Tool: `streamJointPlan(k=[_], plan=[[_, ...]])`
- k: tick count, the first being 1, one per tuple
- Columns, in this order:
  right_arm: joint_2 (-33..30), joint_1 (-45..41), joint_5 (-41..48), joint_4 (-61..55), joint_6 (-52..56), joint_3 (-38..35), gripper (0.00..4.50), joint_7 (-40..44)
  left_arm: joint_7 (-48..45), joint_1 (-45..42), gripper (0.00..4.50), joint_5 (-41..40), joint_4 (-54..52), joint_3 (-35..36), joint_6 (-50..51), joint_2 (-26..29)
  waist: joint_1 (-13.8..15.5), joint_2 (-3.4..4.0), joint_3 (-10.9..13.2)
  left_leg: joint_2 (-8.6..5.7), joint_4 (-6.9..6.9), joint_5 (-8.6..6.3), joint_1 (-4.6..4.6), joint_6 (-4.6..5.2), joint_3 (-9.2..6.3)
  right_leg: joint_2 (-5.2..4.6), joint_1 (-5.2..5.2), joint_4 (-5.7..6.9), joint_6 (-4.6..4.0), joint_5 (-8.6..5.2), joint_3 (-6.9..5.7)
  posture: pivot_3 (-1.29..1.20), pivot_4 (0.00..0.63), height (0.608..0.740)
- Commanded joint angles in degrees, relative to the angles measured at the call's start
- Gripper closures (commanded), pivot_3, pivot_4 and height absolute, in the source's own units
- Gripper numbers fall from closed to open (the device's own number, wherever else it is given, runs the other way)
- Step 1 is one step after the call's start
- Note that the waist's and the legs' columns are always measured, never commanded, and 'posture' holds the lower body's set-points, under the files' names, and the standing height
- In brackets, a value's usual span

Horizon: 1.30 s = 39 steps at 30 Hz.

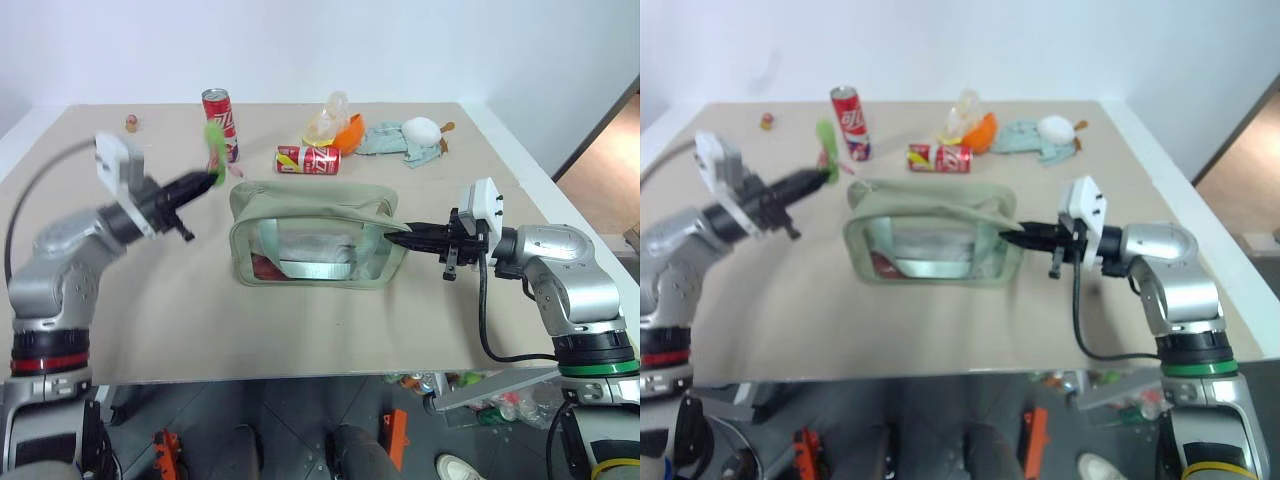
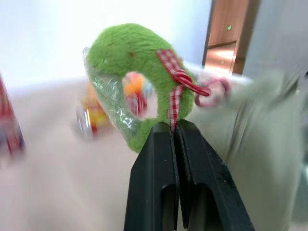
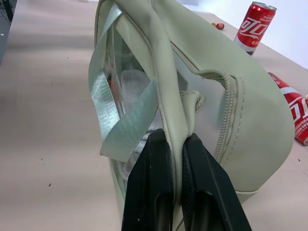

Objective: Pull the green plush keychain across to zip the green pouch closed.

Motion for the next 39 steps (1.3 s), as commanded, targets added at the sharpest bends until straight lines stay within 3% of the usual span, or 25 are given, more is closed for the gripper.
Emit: streamJointPlan(k=[1,7,15,17,23,28,34,39], plan=[[-0.7,-1.51,-0.31,0.0,-0.65,-0.79,4.5,0.45,-1.42,-5.46,4.48,1.74,-3.03,-3.99,-1.26,-0.48,-0.01,0.0,0.0,-0.01,0.0,0.0,0.01,0.0,0.01,0.0,0.02,-0.01,0.01,0.0,0.01,0.0,0.15,0.74],[0.0,-2.58,-0.75,1.22,-1.3,-0.07,4.5,0.57,-6.54,-11.36,4.48,6.52,-0.08,-13.88,-3.12,-5.05,0.01,0.01,0.0,-0.03,-0.01,0.0,-0.01,0.0,0.0,0.0,0.01,-0.01,-0.02,0.01,0.01,0.0,0.15,0.74],[-0.24,-1.15,-0.54,-0.45,-1.35,-0.61,4.5,-0.07,-17.21,-13.71,4.48,11.15,4.08,-21.08,-2.07,-3.02,-0.04,0.01,0.0,-0.03,-0.04,0.0,-0.02,0.01,-0.01,0.03,-0.03,-0.01,-0.02,0.01,0.03,0.0,0.15,0.74],[-0.31,-0.8,-0.47,-0.89,-1.26,-0.7,4.5,-0.26,-18.33,-14.24,3.88,12.54,5.02,-21.52,-2.62,-2.54,-0.04,0.01,0.0,-0.04,-0.02,0.0,-0.03,0.01,-0.01,0.02,-0.03,-0.01,0.0,0.0,0.03,0.0,0.15,0.74],[-0.45,-0.33,-0.45,-1.38,-1.15,-0.77,4.5,-0.4,-21.11,-15.64,1.93,13.97,4.33,-20.2,-3.43,0.67,-0.14,0.02,0.0,-0.03,-0.01,0.0,0.0,0.02,-0.02,0.04,-0.03,0.01,0.01,-0.01,0.03,0.0,0.15,0.74],[-0.32,-1.0,-0.68,-0.48,-1.5,-0.46,4.5,-0.08,-21.7,-14.07,1.93,14.11,1.79,-18.19,-1.94,5.42,-0.16,0.02,0.0,-0.03,-0.02,0.0,-0.01,0.02,-0.03,0.04,-0.03,0.01,0.01,-0.01,0.03,0.0,0.15,0.74],[0.18,-1.54,-0.78,0.04,-1.76,0.19,4.5,0.34,-19.24,-7.31,1.93,4.4,-8.41,-8.22,10.89,12.15,-0.18,0.04,0.02,0.01,-0.06,-0.01,-0.04,0.02,-0.02,0.04,-0.1,0.01,0.0,-0.02,0.03,0.0,0.15,0.74],[0.43,-2.18,-0.95,1.02,-2.25,0.51,4.5,0.81,-12.51,4.18,1.93,-1.48,-16.95,-0.44,17.45,11.7,-0.16,0.04,0.01,0.02,-0.03,-0.01,-0.02,0.03,0.0,0.0,-0.05,0.02,0.02,-0.05,0.02,0.0,0.15,0.74]])
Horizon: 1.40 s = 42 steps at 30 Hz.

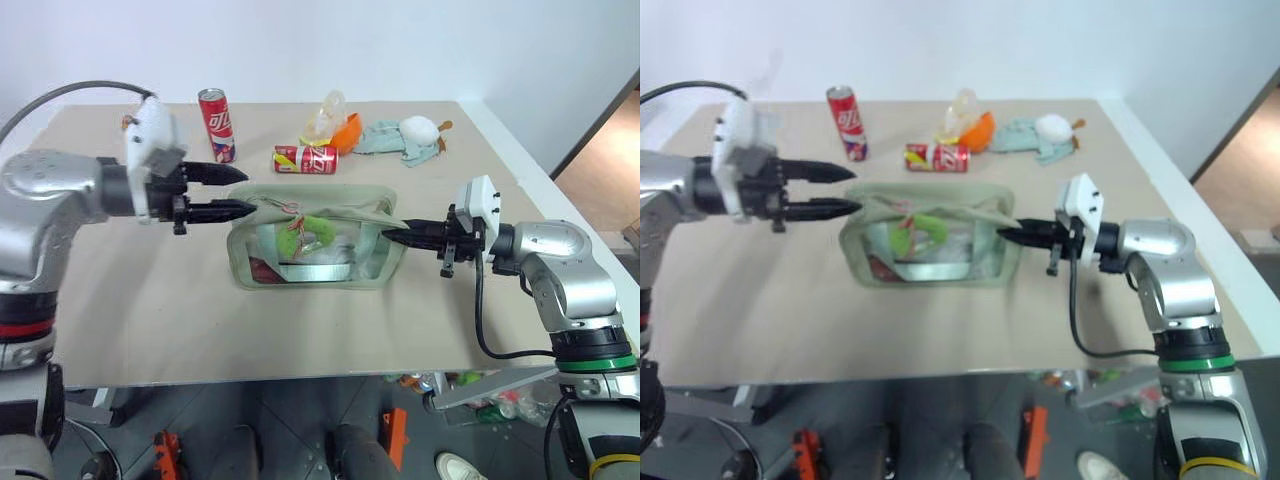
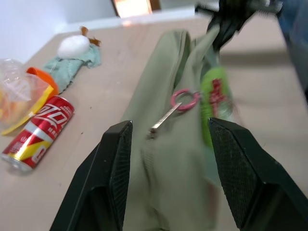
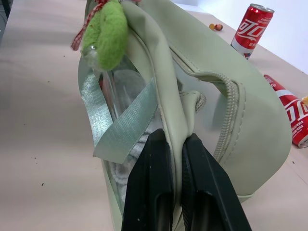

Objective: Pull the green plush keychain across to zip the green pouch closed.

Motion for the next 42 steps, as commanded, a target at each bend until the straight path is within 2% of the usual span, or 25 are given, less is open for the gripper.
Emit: streamJointPlan(k=[1,7,10,11,15,19,25,29,32,38,42], plan=[[0.08,-1.36,-0.18,-0.17,-0.95,-0.32,4.5,0.76,5.58,5.29,1.93,-2.44,-4.9,4.34,1.48,-1.76,0.07,0.0,0.0,0.01,0.01,0.0,0.0,0.0,-0.01,0.0,0.0,0.0,-0.01,0.01,-0.02,0.0,0.15,0.74],[0.13,-2.07,-0.33,0.34,-1.06,-0.08,4.5,1.25,11.64,11.01,1.93,0.53,-5.19,1.72,-3.88,-8.31,0.17,-0.03,0.01,0.0,0.09,0.09,0.05,0.05,-0.02,0.01,0.07,0.01,-0.03,0.12,-0.02,0.0,0.15,0.74],[-0.13,-2.11,-0.41,0.24,-0.94,-0.22,4.5,1.41,13.55,10.16,2.68,2.25,-2.22,0.86,-7.06,-11.01,0.14,-0.02,0.0,0.0,0.08,0.09,0.06,0.06,0.01,0.01,0.07,0.01,-0.03,0.14,0.01,0.0,0.15,0.74],[-0.2,-2.01,-0.42,0.11,-0.88,-0.3,4.5,1.41,13.9,9.87,3.14,2.67,-1.24,0.69,-7.8,-11.48,0.14,-0.02,0.0,0.0,0.07,0.1,0.06,0.06,0.0,0.02,0.07,0.01,-0.03,0.14,0.0,0.0,0.15,0.74],[-0.6,-0.93,-0.11,-1.34,-0.32,-1.05,4.5,0.93,13.84,10.43,4.47,3.19,0.31,0.15,-9.16,-11.9,0.12,-0.02,0.0,0.0,0.04,0.09,0.05,0.06,0.0,0.02,0.06,0.01,-0.03,0.13,0.01,0.0,0.15,0.74],[-0.08,-1.33,4.15,-4.83,5.77,-3.07,4.5,-1.15,13.69,10.91,4.47,3.45,0.59,-0.53,-9.77,-11.75,0.13,-0.02,0.0,0.0,0.02,0.09,0.05,0.06,0.01,0.01,0.06,0.01,-0.03,0.13,0.02,0.0,0.15,0.74],[2.67,-4.65,10.77,-16.05,14.64,-4.66,2.4,-8.44,13.47,10.29,4.5,3.28,0.47,-1.66,-9.49,-11.49,0.13,-0.01,0.0,0.0,0.04,0.09,0.05,0.06,0.0,0.01,0.05,0.01,-0.03,0.13,0.02,0.0,0.15,0.74],[8.18,-6.07,14.5,-25.35,20.86,-3.78,1.07,-19.01,13.86,9.87,4.5,2.82,-0.11,-2.19,-8.81,-11.5,0.17,-0.03,-0.02,0.0,0.03,0.09,0.04,0.06,-0.03,0.01,0.06,0.01,-0.02,0.13,-0.01,0.0,0.15,0.74],[12.04,-3.93,17.88,-31.29,26.23,-1.27,0.08,-24.47,14.21,9.46,4.5,2.52,-0.5,-2.64,-8.36,-11.67,0.26,-0.05,-0.03,0.0,0.03,0.09,0.01,0.06,-0.03,-0.01,0.06,0.01,0.0,0.12,-0.02,0.0,0.15,0.74],[13.6,4.4,15.59,-29.91,26.29,1.37,0.02,-26.12,14.85,8.29,4.5,2.08,-1.54,-3.3,-7.41,-12.02,0.51,-0.13,-0.07,-0.07,0.07,0.09,-0.05,0.06,-0.01,-0.09,0.06,-0.03,0.03,0.1,-0.02,0.0,0.15,0.74],[13.16,6.64,14.13,-28.08,24.96,2.06,0.02,-24.95,15.03,8.1,4.5,1.91,-1.78,-3.29,-7.24,-11.86,0.48,-0.13,-0.07,-0.05,0.07,0.09,-0.02,0.07,-0.02,-0.06,0.05,-0.03,0.04,0.12,-0.02,0.0,0.15,0.74]])
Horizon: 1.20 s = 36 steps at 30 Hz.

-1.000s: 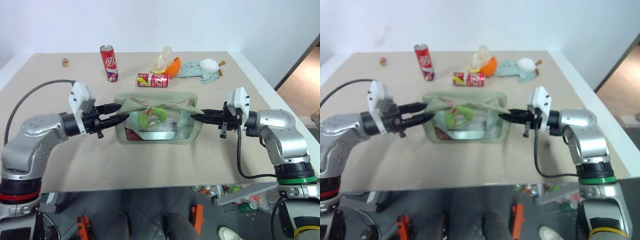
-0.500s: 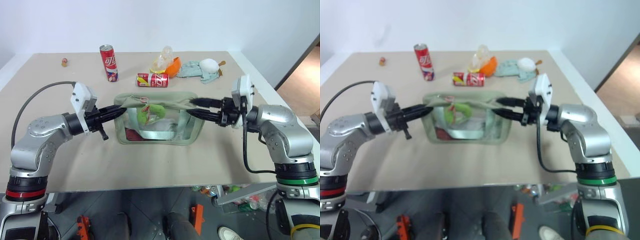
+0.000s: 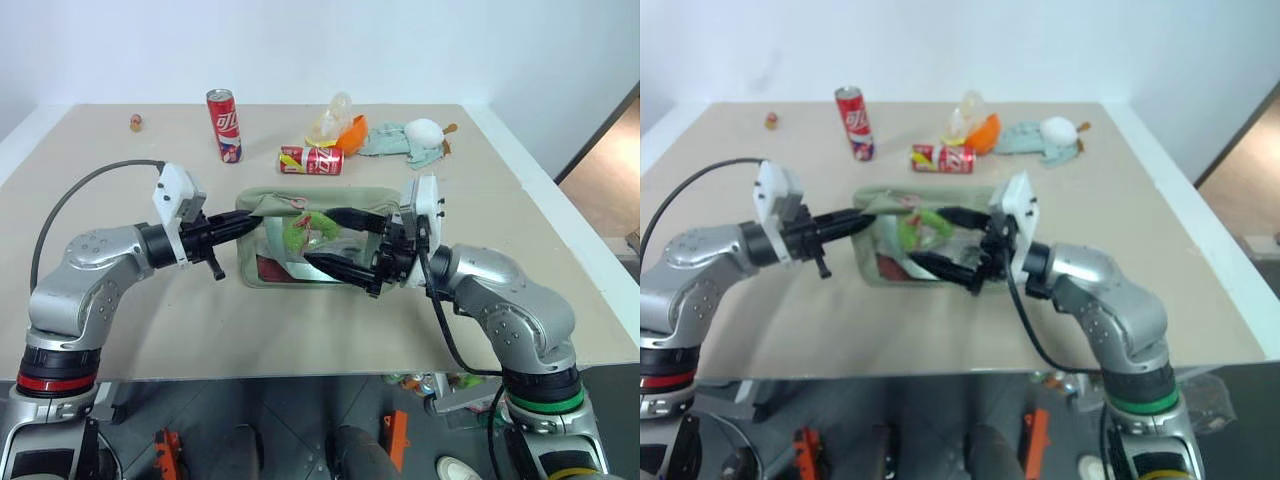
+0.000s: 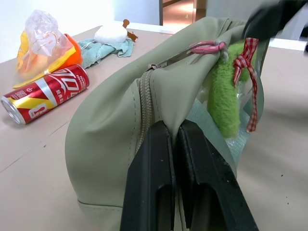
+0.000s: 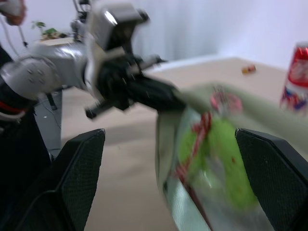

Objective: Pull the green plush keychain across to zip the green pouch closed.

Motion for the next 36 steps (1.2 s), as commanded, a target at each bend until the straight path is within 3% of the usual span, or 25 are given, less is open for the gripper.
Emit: streamJointPlan(k=[1,16,17,20,28,36], plan=[[-0.31,0.4,-1.04,0.65,-1.95,-0.04,0.02,0.9,-0.12,-0.94,4.5,-0.77,-2.07,-0.08,0.38,0.26,0.0,0.0,0.0,0.01,0.0,0.0,0.0,0.0,-0.02,0.02,0.0,0.0,-0.01,0.0,-0.01,0.0,0.15,0.74],[2.95,-1.98,-4.67,6.44,-4.71,1.66,0.02,0.56,0.27,0.02,4.5,-0.66,-2.98,-0.24,0.32,0.18,0.0,0.0,0.0,0.0,0.0,0.0,-0.02,0.0,-0.02,0.01,0.0,0.0,0.0,-0.01,-0.01,0.0,0.15,0.74],[3.58,-2.45,-4.68,6.87,-4.67,1.62,0.58,0.3,0.29,0.04,4.5,-0.66,-3.02,-0.3,0.33,0.13,0.0,0.0,0.0,0.0,0.0,0.0,-0.02,0.0,-0.02,0.01,0.0,0.0,-0.01,0.0,-0.02,0.0,0.15,0.74],[6.22,-4.73,-4.18,8.51,-4.0,1.11,1.45,-1.61,0.46,-0.15,4.5,-0.76,-3.14,-0.47,0.42,-0.17,-0.01,0.0,0.0,0.0,0.0,0.0,-0.01,0.0,-0.02,0.01,0.0,0.0,-0.01,0.0,-0.02,0.0,0.15,0.74],[7.57,-6.74,-3.18,9.61,-2.54,-0.11,4.32,-2.49,0.49,-0.17,4.5,-0.73,-3.16,-0.68,0.33,-0.4,0.12,0.0,0.0,-0.01,-0.01,0.0,-0.07,0.0,-0.04,-0.02,-0.02,-0.01,0.0,-0.01,-0.04,0.0,0.15,0.74],[3.29,-11.16,1.76,6.69,-0.19,-4.35,4.47,-0.02,0.88,0.33,4.5,-1.11,-3.16,-0.55,0.8,-0.77,0.14,0.01,0.01,-0.01,0.01,0.0,-0.09,0.0,-0.04,-0.02,-0.02,-0.01,0.0,0.0,-0.05,0.0,0.15,0.74]])
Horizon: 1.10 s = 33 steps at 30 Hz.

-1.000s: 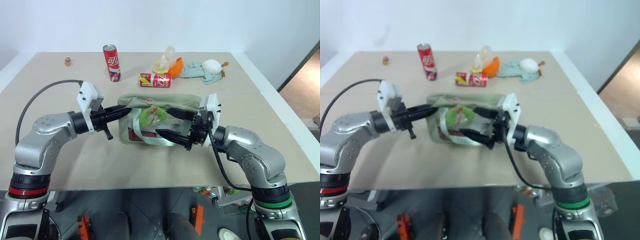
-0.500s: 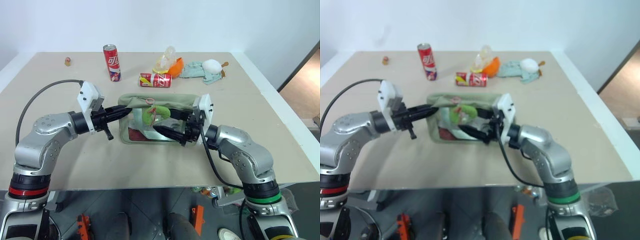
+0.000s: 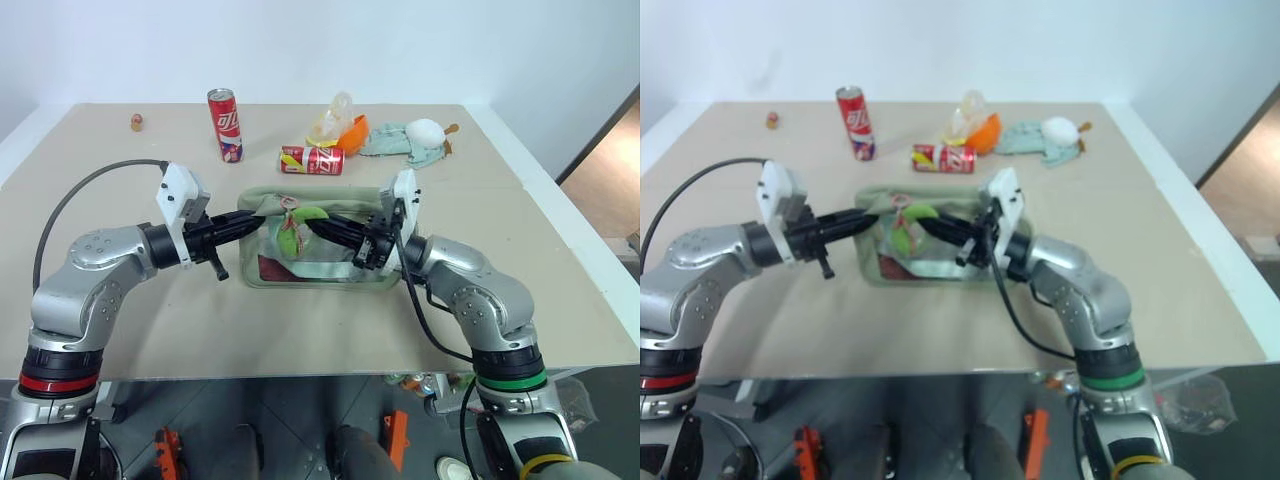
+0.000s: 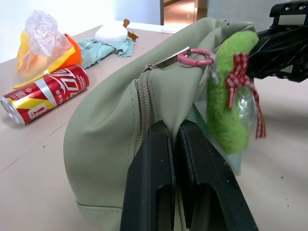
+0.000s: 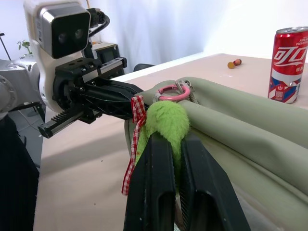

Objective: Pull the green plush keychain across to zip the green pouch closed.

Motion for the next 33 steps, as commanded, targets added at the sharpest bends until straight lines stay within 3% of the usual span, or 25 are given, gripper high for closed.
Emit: streamJointPlan(k=[1,9,18,27,33], plan=[[-3.17,-5.52,2.95,-3.26,0.09,-4.71,4.47,1.87,-0.23,0.42,4.5,-0.98,-2.13,-0.3,0.19,-0.28,-0.01,0.0,0.0,0.0,0.0,0.0,0.0,0.0,0.0,0.0,0.0,0.0,0.0,0.0,0.0,0.0,0.15,0.74],[-15.01,-16.16,0.0,5.85,-3.27,-6.58,4.47,11.66,1.12,0.73,4.5,-0.11,-1.96,-1.52,-0.31,-0.95,-0.03,0.04,0.02,0.02,-0.12,-0.03,-0.07,0.05,-0.01,0.05,-0.15,0.0,-0.12,-0.06,-0.01,0.0,0.15,0.74],[-20.78,-16.39,-8.51,17.81,-12.95,-5.96,4.47,18.8,2.46,1.3,4.5,-0.01,-2.51,-1.58,0.2,-1.33,-0.02,0.05,0.03,-0.02,-0.07,-0.03,-0.12,0.05,0.01,0.0,-0.15,-0.05,-0.09,-0.05,-0.01,0.0,0.15,0.74],[-25.82,-18.2,-16.91,35.48,-24.33,-8.68,4.47,16.73,2.88,1.85,4.5,0.21,-3.03,-1.33,0.76,-0.45,0.0,0.05,0.03,-0.05,-0.06,-0.03,-0.1,0.04,0.04,-0.04,-0.13,-0.04,-0.13,-0.01,0.01,0.0,0.15,0.74],[-26.66,-14.29,-20.57,39.27,-26.77,-11.0,4.47,9.1,3.81,2.59,4.5,0.22,-3.66,-0.49,1.2,0.1,-0.26,0.06,0.03,-0.04,-0.11,-0.03,-0.04,0.04,0.06,-0.02,-0.14,-0.04,-0.2,0.02,0.05,0.0,0.15,0.74]])
